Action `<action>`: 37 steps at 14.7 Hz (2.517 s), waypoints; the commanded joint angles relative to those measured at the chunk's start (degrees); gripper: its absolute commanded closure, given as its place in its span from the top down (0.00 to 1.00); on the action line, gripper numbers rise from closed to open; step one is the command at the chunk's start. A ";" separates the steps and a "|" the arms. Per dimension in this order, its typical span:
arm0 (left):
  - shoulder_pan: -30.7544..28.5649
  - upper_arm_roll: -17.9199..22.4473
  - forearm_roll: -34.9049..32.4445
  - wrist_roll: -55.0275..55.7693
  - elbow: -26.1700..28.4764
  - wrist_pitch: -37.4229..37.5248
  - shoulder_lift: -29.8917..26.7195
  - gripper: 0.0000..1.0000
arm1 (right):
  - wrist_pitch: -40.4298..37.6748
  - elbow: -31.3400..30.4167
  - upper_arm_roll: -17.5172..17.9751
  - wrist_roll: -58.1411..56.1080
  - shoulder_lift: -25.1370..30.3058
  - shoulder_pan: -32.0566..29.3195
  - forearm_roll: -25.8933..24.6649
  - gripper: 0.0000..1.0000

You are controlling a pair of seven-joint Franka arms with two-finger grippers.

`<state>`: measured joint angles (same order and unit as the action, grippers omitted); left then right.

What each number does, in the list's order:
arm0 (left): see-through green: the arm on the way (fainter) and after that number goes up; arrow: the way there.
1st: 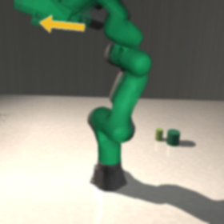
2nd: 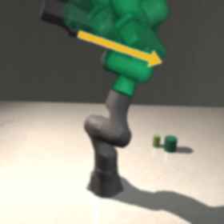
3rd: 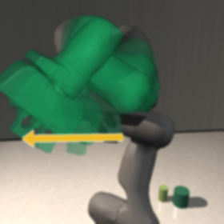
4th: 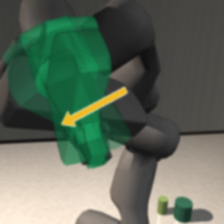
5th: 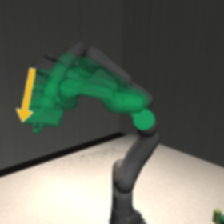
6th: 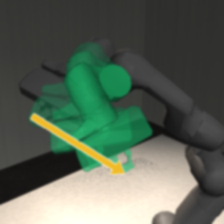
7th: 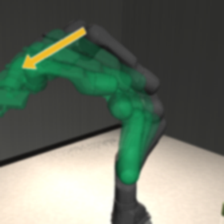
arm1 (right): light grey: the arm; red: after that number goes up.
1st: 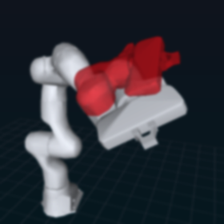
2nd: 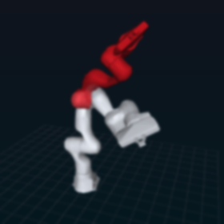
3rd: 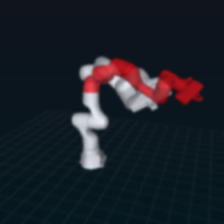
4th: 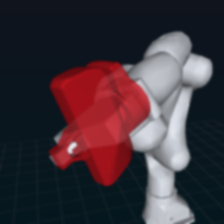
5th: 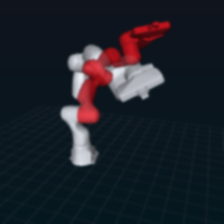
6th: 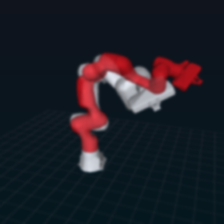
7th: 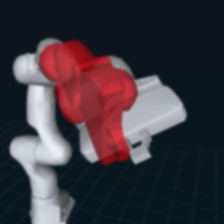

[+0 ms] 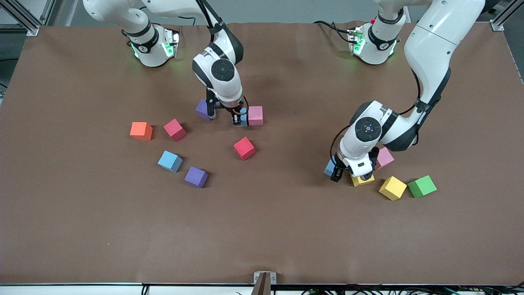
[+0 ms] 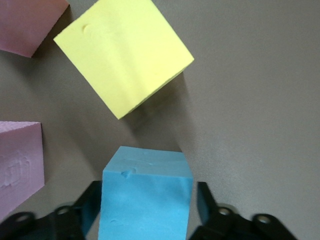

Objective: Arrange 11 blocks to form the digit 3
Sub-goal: 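Grasp the blue cube among the yellow cubes with the left gripper, then carry the blue cube beside the pink cube and open the left gripper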

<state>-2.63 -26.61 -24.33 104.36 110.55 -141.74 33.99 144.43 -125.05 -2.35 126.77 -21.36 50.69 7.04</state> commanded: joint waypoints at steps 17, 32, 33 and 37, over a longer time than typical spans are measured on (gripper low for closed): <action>0.86 -7.48 -1.68 32.91 6.95 -0.21 -6.48 0.36 | 1.91 -1.87 -0.20 2.51 0.53 1.78 1.05 0.01; 14.22 -10.21 -0.98 52.87 7.49 -0.03 -3.24 0.36 | 2.70 -0.99 -0.28 3.40 0.09 1.78 1.05 0.08; 15.01 -10.12 -0.98 53.58 6.70 -0.03 -2.54 0.36 | 2.70 -0.90 -0.29 3.40 0.09 1.69 1.05 0.16; 17.56 -9.69 -0.80 55.25 4.24 -0.03 -0.51 0.36 | 1.82 -0.46 -0.29 2.87 0.09 1.61 1.05 1.00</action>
<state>13.04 -37.03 -24.77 155.92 116.92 -142.00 32.12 145.89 -125.23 -2.23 129.14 -21.45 51.44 7.05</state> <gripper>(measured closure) 0.410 0.304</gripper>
